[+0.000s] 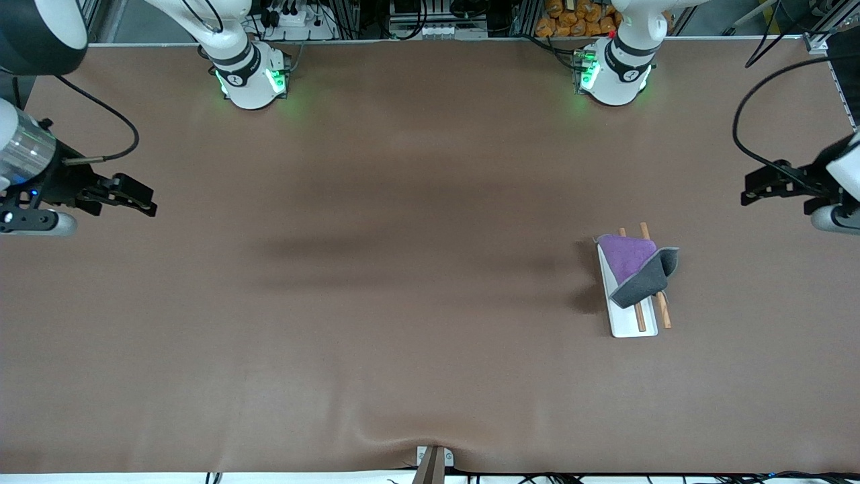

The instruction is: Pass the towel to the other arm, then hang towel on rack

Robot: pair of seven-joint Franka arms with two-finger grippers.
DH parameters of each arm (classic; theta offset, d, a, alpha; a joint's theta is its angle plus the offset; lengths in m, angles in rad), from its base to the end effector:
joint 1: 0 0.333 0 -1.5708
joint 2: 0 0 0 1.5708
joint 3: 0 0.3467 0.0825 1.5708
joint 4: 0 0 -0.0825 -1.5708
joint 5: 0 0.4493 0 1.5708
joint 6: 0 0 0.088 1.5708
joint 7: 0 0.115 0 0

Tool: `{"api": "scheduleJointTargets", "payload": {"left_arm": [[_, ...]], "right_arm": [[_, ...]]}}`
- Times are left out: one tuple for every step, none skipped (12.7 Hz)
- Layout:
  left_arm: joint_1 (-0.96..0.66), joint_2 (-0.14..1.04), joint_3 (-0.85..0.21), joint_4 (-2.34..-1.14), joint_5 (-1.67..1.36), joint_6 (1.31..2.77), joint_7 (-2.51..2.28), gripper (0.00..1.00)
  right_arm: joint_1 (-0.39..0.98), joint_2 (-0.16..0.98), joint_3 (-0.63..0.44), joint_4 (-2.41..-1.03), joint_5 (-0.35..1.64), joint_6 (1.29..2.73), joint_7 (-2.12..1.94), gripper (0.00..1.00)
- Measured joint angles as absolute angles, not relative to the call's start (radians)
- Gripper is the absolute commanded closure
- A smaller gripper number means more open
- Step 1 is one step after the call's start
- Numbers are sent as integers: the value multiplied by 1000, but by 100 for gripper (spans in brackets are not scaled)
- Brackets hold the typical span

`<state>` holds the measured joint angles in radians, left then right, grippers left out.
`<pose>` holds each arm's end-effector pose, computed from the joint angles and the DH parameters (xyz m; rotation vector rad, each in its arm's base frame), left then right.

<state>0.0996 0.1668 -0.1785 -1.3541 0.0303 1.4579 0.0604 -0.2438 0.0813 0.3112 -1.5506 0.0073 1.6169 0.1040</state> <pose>0.6624 -0.0377 0.6472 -3.1318 0.2121 0.0948 0.6480 0.0370 0.6129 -3.1099 0.0588 0.0215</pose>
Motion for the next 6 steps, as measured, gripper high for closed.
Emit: {"api": "scheduleJointTargets", "payload": {"left_arm": [[64,154,-160,-1364,30,1459,18,0],[43,142,-151,-1377,30,1462,-16,0],[35,127,-149,-1396,30,1472,-42,0],[35,110,-146,-1423,30,1489,-50,0],[35,92,-142,-1453,29,1508,-52,0],[35,73,-138,-1481,27,1519,-52,0]], "right_arm": [[-248,82,310,-1548,7,1616,97,0],[-249,82,307,-1548,7,1615,93,0],[-245,83,297,-1548,7,1615,92,0],[-229,83,267,-1548,7,1615,90,0],[-198,83,222,-1548,7,1615,87,0],[-155,83,169,-1548,8,1615,85,0]]}}
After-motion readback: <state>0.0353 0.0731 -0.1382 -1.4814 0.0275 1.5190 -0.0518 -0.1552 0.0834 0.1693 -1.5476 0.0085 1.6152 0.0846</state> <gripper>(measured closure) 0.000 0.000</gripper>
